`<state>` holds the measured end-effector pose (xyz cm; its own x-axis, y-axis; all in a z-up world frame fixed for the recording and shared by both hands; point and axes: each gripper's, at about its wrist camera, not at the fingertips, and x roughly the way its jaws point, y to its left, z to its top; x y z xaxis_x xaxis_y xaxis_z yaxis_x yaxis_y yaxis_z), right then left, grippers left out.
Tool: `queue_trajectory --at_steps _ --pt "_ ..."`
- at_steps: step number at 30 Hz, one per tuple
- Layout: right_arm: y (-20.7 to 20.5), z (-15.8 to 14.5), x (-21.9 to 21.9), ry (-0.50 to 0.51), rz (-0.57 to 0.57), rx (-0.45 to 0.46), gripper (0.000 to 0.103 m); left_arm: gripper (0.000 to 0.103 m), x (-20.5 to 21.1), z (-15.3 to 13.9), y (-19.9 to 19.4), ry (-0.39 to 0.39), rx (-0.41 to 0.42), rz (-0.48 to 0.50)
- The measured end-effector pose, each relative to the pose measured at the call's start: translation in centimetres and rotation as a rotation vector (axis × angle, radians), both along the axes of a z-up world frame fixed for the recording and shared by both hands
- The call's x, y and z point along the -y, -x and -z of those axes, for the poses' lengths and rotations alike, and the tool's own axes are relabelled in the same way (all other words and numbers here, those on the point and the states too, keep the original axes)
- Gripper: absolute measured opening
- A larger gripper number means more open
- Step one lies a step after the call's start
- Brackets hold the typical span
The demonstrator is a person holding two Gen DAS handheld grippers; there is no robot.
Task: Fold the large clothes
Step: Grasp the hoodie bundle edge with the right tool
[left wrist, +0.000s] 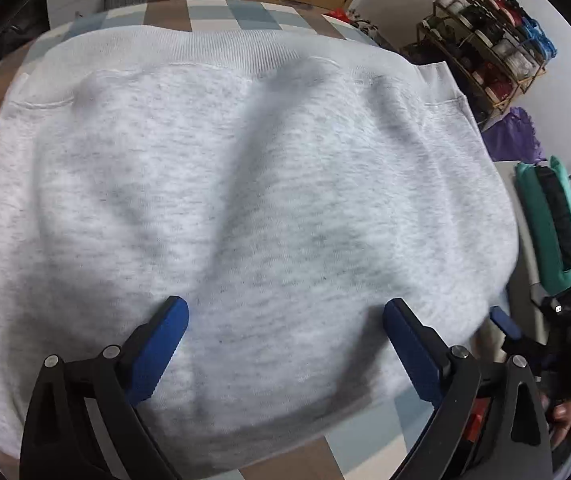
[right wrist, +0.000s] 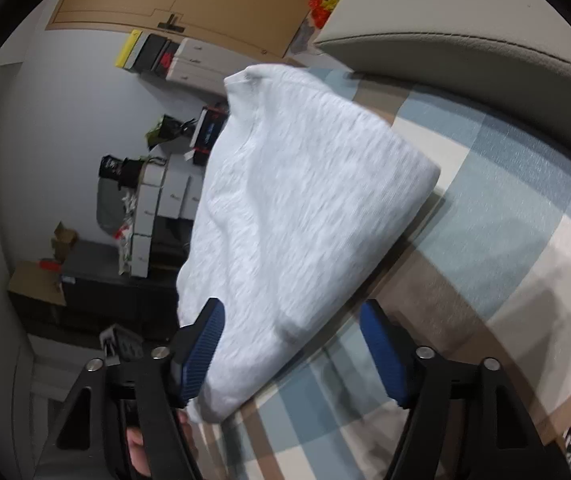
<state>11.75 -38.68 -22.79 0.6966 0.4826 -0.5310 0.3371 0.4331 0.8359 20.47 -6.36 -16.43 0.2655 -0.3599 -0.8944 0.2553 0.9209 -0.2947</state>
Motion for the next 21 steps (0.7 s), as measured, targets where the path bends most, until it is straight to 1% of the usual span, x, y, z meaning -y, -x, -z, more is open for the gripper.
queue_trajectory --at_steps 4,6,8,9,10,12,14,16,17,18,19,21 --pt "-1.5 0.4 0.0 -0.020 0.006 -0.019 0.075 0.097 0.3 0.0 0.8 -0.042 0.048 -0.028" --pt "-2.4 0.6 0.2 -0.009 0.018 -0.043 0.075 0.097 -0.2 0.0 1.0 -0.011 0.066 -0.026" --pt "-3.6 1.1 0.0 -0.004 0.000 -0.099 0.074 0.097 -1.2 -0.1 1.6 0.050 0.081 -0.024" --pt "-4.1 1.4 -0.1 -0.015 -0.014 -0.121 0.074 0.097 -1.3 -0.1 1.8 0.067 0.093 -0.015" --pt "-5.0 1.5 -0.2 -0.020 -0.017 -0.131 0.074 0.097 -1.6 -0.2 2.4 0.078 0.105 -0.012" --pt "-6.0 1.4 -0.3 0.010 -0.016 -0.151 0.074 0.097 -1.3 -0.1 2.9 0.077 0.141 -0.002" --pt "-7.3 0.7 -1.1 0.103 -0.028 -0.160 0.074 0.098 -1.1 0.1 3.0 0.061 0.149 -0.002" --pt "-8.6 0.0 -2.4 0.260 -0.063 -0.153 0.072 0.098 -0.6 -0.1 3.1 0.061 0.131 0.005" --pt "-8.9 -0.3 -3.0 0.324 -0.068 -0.143 0.064 0.098 -1.1 -0.2 3.1 0.073 0.122 0.011" --pt "-9.1 -0.4 -3.4 0.379 -0.064 -0.139 0.060 0.098 -0.9 -0.2 2.9 0.076 0.118 0.020" --pt "-9.2 -0.4 -3.7 0.411 -0.050 -0.124 0.058 0.098 -1.0 -0.3 2.9 0.075 0.117 0.035" --pt "-9.1 -0.1 -3.6 0.401 -0.029 -0.098 0.048 0.098 -0.8 -0.2 3.0 0.070 0.119 0.060"
